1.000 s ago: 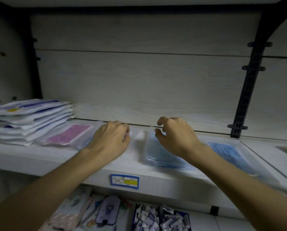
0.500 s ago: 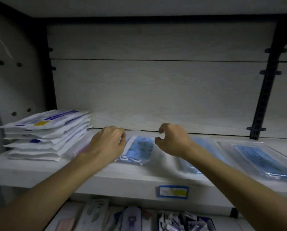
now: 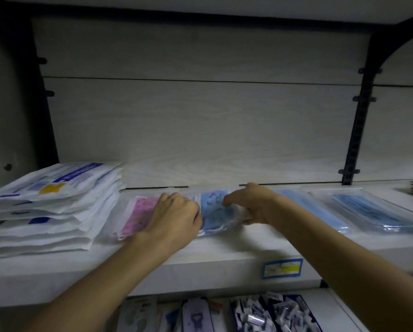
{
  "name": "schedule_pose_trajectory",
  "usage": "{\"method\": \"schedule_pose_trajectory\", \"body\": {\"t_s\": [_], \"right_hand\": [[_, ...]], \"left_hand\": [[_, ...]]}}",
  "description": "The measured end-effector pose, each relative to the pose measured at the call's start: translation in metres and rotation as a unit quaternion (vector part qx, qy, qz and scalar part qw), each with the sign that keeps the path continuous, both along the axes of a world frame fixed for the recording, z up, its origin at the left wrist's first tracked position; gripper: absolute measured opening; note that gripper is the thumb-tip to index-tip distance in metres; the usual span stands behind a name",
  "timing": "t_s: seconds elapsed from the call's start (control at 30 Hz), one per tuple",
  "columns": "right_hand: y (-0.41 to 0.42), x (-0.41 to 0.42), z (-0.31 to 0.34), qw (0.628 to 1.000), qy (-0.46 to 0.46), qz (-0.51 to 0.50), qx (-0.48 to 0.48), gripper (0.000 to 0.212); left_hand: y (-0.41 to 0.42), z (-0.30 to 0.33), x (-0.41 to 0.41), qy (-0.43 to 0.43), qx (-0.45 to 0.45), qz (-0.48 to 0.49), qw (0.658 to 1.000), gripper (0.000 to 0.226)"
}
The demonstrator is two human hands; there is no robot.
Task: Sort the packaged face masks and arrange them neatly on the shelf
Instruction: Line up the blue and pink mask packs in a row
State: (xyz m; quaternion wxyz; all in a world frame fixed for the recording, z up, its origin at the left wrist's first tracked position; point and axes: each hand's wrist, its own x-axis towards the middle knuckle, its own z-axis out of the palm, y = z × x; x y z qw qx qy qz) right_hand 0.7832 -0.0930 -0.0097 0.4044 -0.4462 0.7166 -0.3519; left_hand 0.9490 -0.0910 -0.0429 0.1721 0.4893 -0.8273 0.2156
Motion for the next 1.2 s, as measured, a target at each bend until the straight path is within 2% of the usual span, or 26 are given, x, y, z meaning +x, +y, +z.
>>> {"method": "schedule_pose_trajectory", "body": {"t_s": [0.1,0.17,0.27,0.33,0.4,0.43,0.47,0.53,0.6,0.7,0.73,0.77,0.8,0.83,0.9,1.0,1.1,1.2], "right_hand": [[-0.005,0.001,-0.004,0.996,-0.086,0.01,0.025,0.038],[-0.011,0.001,-0.007,0.995,-0.091,0.019,0.027,0.04],[-0.015,0.0,-0.007,0.996,-0.079,0.021,-0.019,0.027],[-0.019,-0.006,-0.006,0.994,-0.082,0.024,-0.074,0.025],[-0.022,-0.016,-0.006,0.981,-0.133,0.023,-0.139,0.042],[-0.024,-0.022,-0.006,0.973,-0.157,0.025,-0.168,0.049],[-0.025,-0.028,-0.006,0.965,-0.175,0.027,-0.193,0.052],[-0.027,-0.038,-0.007,0.952,-0.201,0.025,-0.231,0.041],[-0.03,-0.046,-0.008,0.94,-0.232,0.024,-0.25,0.037],[-0.036,-0.052,-0.009,0.928,-0.273,0.024,-0.251,0.043],[-0.038,-0.053,-0.009,0.926,-0.282,0.024,-0.25,0.044],[-0.04,-0.054,-0.008,0.925,-0.286,0.026,-0.25,0.045],[-0.042,-0.054,-0.007,0.925,-0.285,0.03,-0.25,0.045],[-0.044,-0.055,-0.006,0.926,-0.282,0.035,-0.25,0.044],[-0.047,-0.055,-0.006,0.927,-0.269,0.043,-0.258,0.038],[-0.046,-0.053,-0.011,0.93,-0.223,0.076,-0.283,0.04],[-0.04,-0.052,-0.012,0.926,-0.178,0.104,-0.316,0.036],[-0.037,-0.053,-0.013,0.912,-0.167,0.105,-0.361,0.031]], "left_hand": [[-0.002,0.002,0.002,0.019,0.017,-0.007,1.0,0.026],[-0.004,0.002,0.003,0.034,0.03,-0.012,0.999,0.025],[-0.009,0.001,0.002,0.07,0.039,-0.023,0.997,0.027],[-0.017,0.0,0.001,0.136,0.044,-0.037,0.989,0.024],[-0.026,0.0,-0.004,0.22,0.057,-0.049,0.973,0.023],[-0.029,0.001,-0.007,0.272,0.069,-0.048,0.959,0.031],[-0.033,0.001,-0.011,0.329,0.084,-0.046,0.939,0.044],[-0.039,0.007,-0.021,0.446,0.141,-0.036,0.883,0.07],[-0.05,0.01,-0.029,0.544,0.233,-0.042,0.805,0.089],[-0.059,0.017,-0.036,0.647,0.344,-0.078,0.675,0.121],[-0.062,0.017,-0.037,0.671,0.365,-0.1,0.638,0.119],[-0.064,0.017,-0.038,0.686,0.38,-0.123,0.608,0.105],[-0.064,0.018,-0.04,0.69,0.39,-0.147,0.592,0.084],[-0.064,0.017,-0.042,0.685,0.4,-0.17,0.585,0.064],[-0.066,0.011,-0.043,0.68,0.372,-0.198,0.6,0.045],[-0.067,0.001,-0.041,0.675,0.265,-0.196,0.66,0.044],[-0.066,-0.005,-0.041,0.658,0.195,-0.208,0.697,0.048],[-0.064,-0.007,-0.044,0.642,0.158,-0.226,0.716,0.052]]}}
